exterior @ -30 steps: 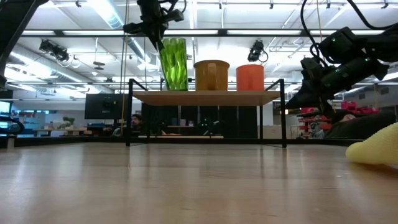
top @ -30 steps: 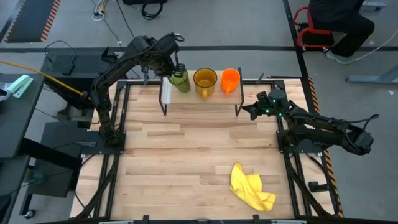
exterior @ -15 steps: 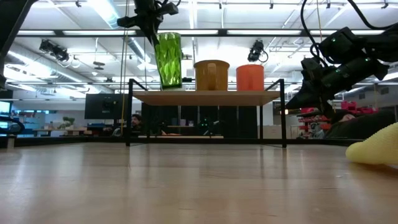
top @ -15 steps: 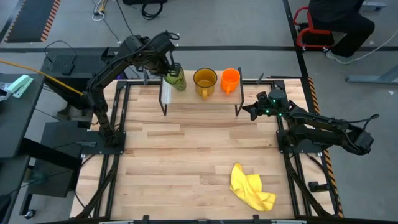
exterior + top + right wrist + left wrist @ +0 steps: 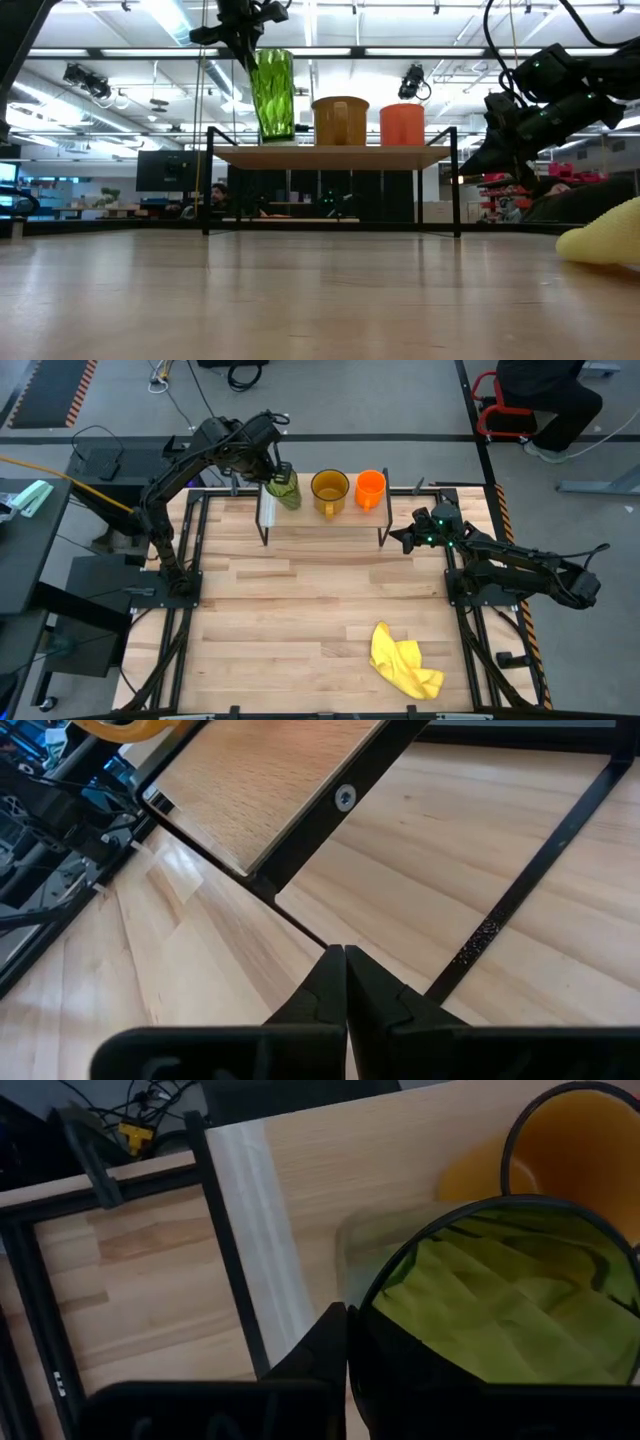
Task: Stack small to large cups/mugs on shelf
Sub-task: Put the green cup on the shelf
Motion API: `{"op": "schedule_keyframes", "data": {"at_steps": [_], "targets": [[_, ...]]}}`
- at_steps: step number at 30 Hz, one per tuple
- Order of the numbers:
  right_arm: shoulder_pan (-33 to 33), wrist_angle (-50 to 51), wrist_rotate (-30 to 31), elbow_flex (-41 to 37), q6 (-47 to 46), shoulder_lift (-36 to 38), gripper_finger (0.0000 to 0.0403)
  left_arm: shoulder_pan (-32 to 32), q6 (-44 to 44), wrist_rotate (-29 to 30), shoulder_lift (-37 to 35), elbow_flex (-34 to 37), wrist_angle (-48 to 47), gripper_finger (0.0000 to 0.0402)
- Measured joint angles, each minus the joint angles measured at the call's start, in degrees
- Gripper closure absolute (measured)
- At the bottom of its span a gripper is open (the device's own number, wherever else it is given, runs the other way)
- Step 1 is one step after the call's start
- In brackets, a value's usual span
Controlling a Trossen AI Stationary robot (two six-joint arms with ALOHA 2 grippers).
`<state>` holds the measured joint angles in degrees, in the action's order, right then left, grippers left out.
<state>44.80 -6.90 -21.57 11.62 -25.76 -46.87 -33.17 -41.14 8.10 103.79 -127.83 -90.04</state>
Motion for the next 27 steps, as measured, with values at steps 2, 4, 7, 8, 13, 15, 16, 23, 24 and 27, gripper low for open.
{"op": "schedule_keyframes", "data": {"at_steps": [2, 4, 7, 8, 13, 15, 16, 23, 24, 27], "targets": [[0.02, 0.0, -0.01, 0.0, 0.0, 0.0, 0.0399, 0.0, 0.08, -0.11, 0.1, 0.0, 0.0, 0.0381], [0.02, 0.02, -0.05, 0.0, 0.0, 0.0, 0.0399, -0.02, 0.16, -0.07, 0.15, 0.03, 0.02, 0.0377], [0.0, 0.02, -0.13, 0.0, 0.0, 0.0, 0.04, -0.04, 0.18, -0.02, 0.11, 1.45, 0.04, 0.0373], [0.0, 0.02, -0.18, 0.0, 0.0, 0.0, 0.04, -0.04, 0.2, -0.02, 0.16, 2.23, 0.0, 0.0374], [0.02, 0.05, -0.38, 0.0, 0.0, 0.0, 0.0399, -0.93, 1.02, -1.33, 0.13, 3.45, 0.41, 0.0383], [0.02, 0.13, -0.38, 0.0, 0.0, 0.0, 0.04, -1.12, 1.0, -1.32, -0.05, 3.49, 0.34, 0.0383], [0.02, 0.15, -0.39, 0.0, 0.03, 0.0, 0.04, -1.18, 1.02, -1.26, -0.27, 3.53, 0.17, 0.0383], [0.0, 0.15, -0.39, 0.0, 0.31, 0.0, 0.0398, -1.18, 1.36, -0.27, -1.16, 3.61, -0.13, 0.0371], [0.0, 0.15, -0.38, 0.0, 0.31, 0.0, 0.0398, -1.18, 1.36, -0.22, -1.16, 3.61, -0.08, 0.0371], [0.01, 0.15, -0.38, 0.0, 0.26, 0.0, 0.0399, -1.18, 1.4, -0.22, -1.16, 3.61, -0.07, 0.0375]]}}
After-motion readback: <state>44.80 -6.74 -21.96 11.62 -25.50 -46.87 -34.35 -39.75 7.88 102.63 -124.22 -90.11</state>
